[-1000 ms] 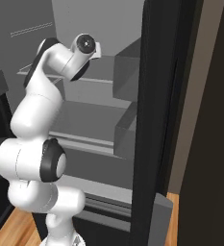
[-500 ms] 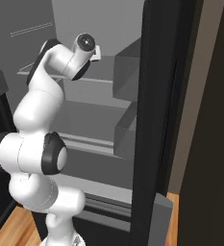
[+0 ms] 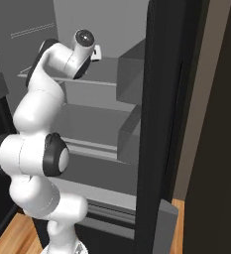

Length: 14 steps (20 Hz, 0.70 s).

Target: Take a sugar cube from the saucer and place it inside the coffee. Then, grab milk from the fridge and place it next to the coffee on the counter to sweeten the coffee.

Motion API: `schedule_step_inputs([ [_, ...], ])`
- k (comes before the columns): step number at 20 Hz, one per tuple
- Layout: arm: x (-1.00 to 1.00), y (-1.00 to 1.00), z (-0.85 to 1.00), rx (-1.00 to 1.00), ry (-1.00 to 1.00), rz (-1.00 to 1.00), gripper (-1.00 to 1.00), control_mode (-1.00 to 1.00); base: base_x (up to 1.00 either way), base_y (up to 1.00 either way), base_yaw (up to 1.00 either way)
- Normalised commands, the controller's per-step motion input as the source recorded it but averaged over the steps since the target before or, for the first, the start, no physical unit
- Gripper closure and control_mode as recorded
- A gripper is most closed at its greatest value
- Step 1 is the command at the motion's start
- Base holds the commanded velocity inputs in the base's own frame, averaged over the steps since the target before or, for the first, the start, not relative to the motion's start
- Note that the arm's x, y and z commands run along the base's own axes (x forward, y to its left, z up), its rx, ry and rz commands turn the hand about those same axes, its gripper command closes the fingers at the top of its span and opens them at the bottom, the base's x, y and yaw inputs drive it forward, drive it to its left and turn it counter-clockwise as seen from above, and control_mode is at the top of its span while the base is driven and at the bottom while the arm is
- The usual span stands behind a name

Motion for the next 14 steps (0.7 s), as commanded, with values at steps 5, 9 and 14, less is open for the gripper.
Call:
schedule_step_inputs([
  [5,0.00,0.00,0.00,0.00,0.00,0.00,1.00,-1.00,0.00,0.00,0.00],
  [9,-0.43,0.00,0.26,0.00,-0.09,0.08,1.00,-1.00,0.00,0.00,0.00],
  [14,-0.98,0.00,0.79,-0.04,-0.12,0.21,1.00,-1.00,0.00,0.00,0.00],
])
